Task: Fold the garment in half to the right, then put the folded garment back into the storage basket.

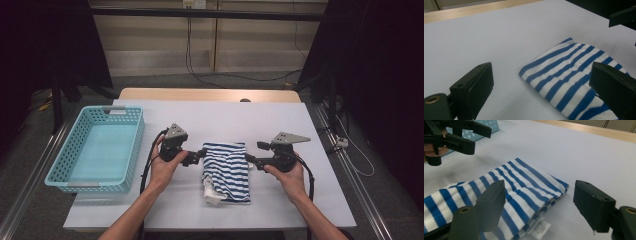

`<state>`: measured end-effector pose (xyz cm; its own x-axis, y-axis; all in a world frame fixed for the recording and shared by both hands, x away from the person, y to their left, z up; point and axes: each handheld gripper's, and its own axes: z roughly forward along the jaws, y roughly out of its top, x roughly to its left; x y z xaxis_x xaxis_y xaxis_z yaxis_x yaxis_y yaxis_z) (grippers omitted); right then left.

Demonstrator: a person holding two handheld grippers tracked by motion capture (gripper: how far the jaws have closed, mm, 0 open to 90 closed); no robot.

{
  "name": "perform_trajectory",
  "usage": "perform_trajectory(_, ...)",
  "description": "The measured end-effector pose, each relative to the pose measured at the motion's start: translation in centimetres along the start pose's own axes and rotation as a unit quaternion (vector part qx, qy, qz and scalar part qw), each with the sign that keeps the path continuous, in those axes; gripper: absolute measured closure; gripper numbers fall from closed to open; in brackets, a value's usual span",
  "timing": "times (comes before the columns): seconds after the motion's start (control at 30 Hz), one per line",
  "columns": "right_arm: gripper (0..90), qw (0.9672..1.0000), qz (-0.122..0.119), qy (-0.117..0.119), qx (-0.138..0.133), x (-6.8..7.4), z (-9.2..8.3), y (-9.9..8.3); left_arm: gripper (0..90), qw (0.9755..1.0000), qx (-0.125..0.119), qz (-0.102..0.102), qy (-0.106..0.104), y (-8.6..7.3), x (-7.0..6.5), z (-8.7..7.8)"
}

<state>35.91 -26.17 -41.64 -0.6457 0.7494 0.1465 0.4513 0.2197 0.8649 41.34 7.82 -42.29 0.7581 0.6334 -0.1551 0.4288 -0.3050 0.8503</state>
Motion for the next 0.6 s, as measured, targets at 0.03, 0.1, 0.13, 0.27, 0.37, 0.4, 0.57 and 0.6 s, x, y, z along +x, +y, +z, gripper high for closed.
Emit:
perform_trajectory(0.03, 24.8, 1.0, -0.002, 0.004, -0.001, 0.2, -0.1, 0.0, 5.6, 1.0, 0.003, 0.006, 0.003, 0.0, 0.0, -0.1)
perform_trajectory(0.1, 24.3, 0.9999, -0.003, 0.013, -0.002, 0.7, -0.5, 0.0, 5.5, 1.0, 0.001, 0.002, 0.003, -0.2, 0.2, -0.2)
perform_trajectory(0.13, 24.4, 0.9998, -0.006, 0.018, -0.005, 0.9, -0.7, -0.1, 5.5, 1.0, -0.001, -0.006, 0.006, -0.3, 0.4, -0.3)
perform_trajectory(0.27, 22.6, 0.9994, -0.011, 0.031, 0.014, 1.7, -1.3, -0.7, 5.0, 0.9997, 0.011, -0.008, 0.021, -0.5, 1.4, -0.6)
perform_trajectory(0.37, 20.3, 0.9989, -0.017, 0.035, 0.027, 2.2, -1.7, -1.1, 4.8, 0.9993, -0.004, -0.035, 0.014, -0.7, 1.5, -0.5)
perform_trajectory(0.4, 19.3, 0.9984, -0.02, 0.04, 0.033, 2.4, -1.8, -1.2, 4.8, 0.9997, 0.012, -0.012, 0.014, -0.7, 1.8, -0.8)
perform_trajectory(0.57, 17.3, 0.9972, -0.029, 0.049, 0.049, 2.9, -2.0, -1.8, 4.4, 0.9991, -0.013, -0.034, 0.02, -0.6, 1.5, -0.8)
perform_trajectory(0.6, 17.3, 0.997, -0.029, 0.049, 0.051, 3.1, -2.1, -2.0, 4.4, 0.9996, 0.007, -0.009, 0.025, -0.5, 1.7, -1.1)
